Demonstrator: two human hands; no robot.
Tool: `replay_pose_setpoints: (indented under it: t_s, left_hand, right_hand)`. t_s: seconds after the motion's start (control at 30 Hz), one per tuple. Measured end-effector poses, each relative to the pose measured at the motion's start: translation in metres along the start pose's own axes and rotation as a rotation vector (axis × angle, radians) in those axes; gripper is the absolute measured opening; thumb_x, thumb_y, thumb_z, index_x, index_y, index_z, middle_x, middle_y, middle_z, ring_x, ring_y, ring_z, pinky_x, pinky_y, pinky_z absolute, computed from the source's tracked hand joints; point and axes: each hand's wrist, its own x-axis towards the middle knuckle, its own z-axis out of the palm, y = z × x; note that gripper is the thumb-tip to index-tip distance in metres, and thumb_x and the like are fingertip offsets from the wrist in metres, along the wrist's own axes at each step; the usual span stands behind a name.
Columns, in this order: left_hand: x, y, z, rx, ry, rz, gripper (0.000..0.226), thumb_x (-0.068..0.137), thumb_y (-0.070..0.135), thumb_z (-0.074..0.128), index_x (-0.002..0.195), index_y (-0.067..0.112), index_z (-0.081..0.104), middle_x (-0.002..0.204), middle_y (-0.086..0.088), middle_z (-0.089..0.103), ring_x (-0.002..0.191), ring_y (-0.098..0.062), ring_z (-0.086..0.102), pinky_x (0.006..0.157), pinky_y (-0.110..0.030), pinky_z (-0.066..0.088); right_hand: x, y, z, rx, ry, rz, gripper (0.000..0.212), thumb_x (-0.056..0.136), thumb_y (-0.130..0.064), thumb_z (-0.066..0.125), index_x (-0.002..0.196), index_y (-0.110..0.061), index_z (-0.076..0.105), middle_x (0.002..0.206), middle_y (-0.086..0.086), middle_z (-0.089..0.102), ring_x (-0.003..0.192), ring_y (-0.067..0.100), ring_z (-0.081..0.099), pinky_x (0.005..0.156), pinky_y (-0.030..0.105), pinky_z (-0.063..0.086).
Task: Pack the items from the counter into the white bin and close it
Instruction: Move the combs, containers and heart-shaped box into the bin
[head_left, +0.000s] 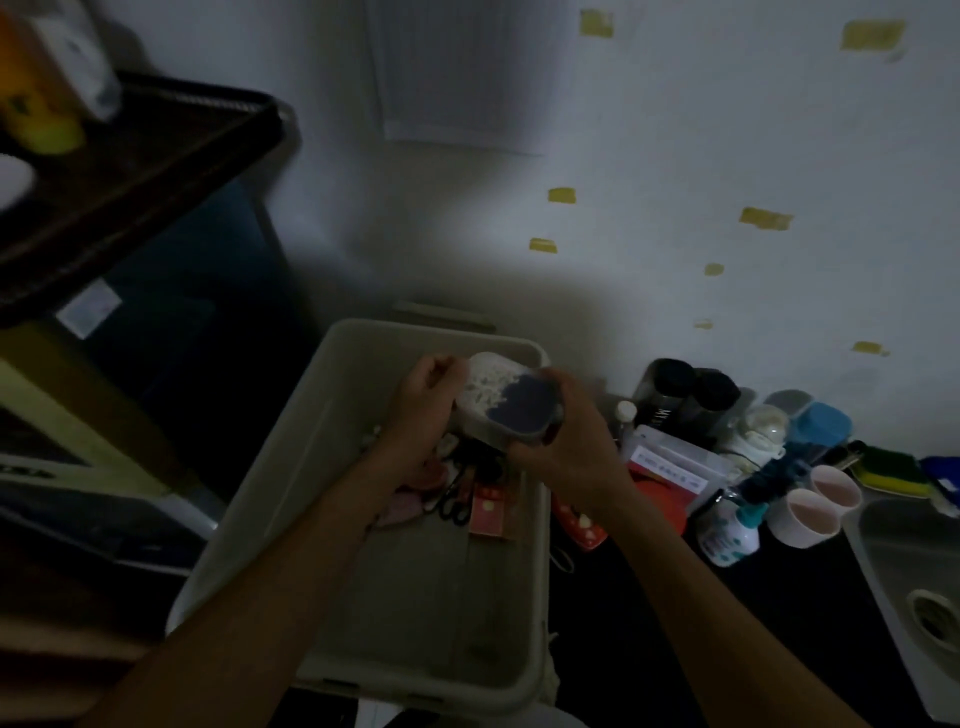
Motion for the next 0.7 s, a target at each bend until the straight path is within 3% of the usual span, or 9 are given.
replay_pose_setpoints:
  t_s: [0.07,0.2,0.37,0.43,0.53,0.7]
  left_hand:
    - [0.001,-0.006,-0.014,0.000,-0.031,-0.032,0.011,0.096,0.024,0.057,0.103,0.016,0.059,0.098,0.001,0.066,0.086,-0.011,0.063,0.071,-0.024,0.051]
    - [0.002,-0.021,-0.036,0.028,-0.085,-0.117,0.024,0.095,0.022,0.059,0.118,0.017,0.053,0.112,-0.003,0.063,0.097,-0.017,0.063,0.072,-0.026,0.053]
    - [0.004,-0.062,-0.063,0.100,-0.152,-0.301,0.032,0.094,0.027,0.061,0.124,0.020,0.052,0.122,-0.011,0.061,0.109,-0.029,0.062,0.091,-0.051,0.054]
    - [0.003,-0.080,-0.068,0.157,-0.150,-0.325,0.035,0.095,0.026,0.059,0.128,0.019,0.052,0.127,-0.012,0.060,0.111,-0.029,0.061,0.093,-0.047,0.054]
    - [0.000,-0.101,-0.073,0.344,-0.170,-0.351,0.046,0.096,0.031,0.055,0.140,0.020,0.044,0.135,-0.001,0.052,0.123,-0.026,0.053,0.102,-0.037,0.045]
    - [-0.003,-0.119,-0.071,0.560,-0.300,-0.427,0.054,0.093,0.038,0.051,0.139,0.010,0.047,0.141,-0.016,0.049,0.129,-0.032,0.048,0.108,-0.045,0.041]
  right_hand:
    - [0.003,-0.003,0.015,-0.008,-0.031,0.036,0.073,0.062,-0.048,0.074,0.124,-0.036,0.040,0.122,-0.011,0.051,0.108,0.010,0.057,0.082,0.034,0.057]
    - [0.007,-0.006,0.050,-0.039,-0.076,0.091,0.078,0.062,-0.053,0.080,0.125,-0.037,0.037,0.119,-0.013,0.048,0.102,0.000,0.053,0.071,0.008,0.045]
    - [0.004,0.004,0.094,0.001,-0.172,0.215,0.082,0.058,-0.054,0.084,0.124,-0.034,0.041,0.117,-0.020,0.048,0.101,-0.005,0.054,0.071,0.006,0.044]
    - [0.000,0.011,0.109,0.002,-0.219,0.281,0.083,0.059,-0.047,0.084,0.128,-0.031,0.040,0.113,-0.021,0.046,0.102,0.000,0.055,0.068,0.006,0.040]
    - [-0.008,0.022,0.129,-0.022,-0.295,0.355,0.082,0.063,-0.039,0.086,0.130,-0.028,0.039,0.108,-0.021,0.046,0.095,-0.003,0.054,0.063,0.005,0.036]
    - [-0.015,0.037,0.149,-0.124,-0.379,0.435,0.075,0.072,-0.031,0.082,0.132,-0.015,0.040,0.128,0.004,0.051,0.109,0.016,0.053,0.079,0.021,0.043]
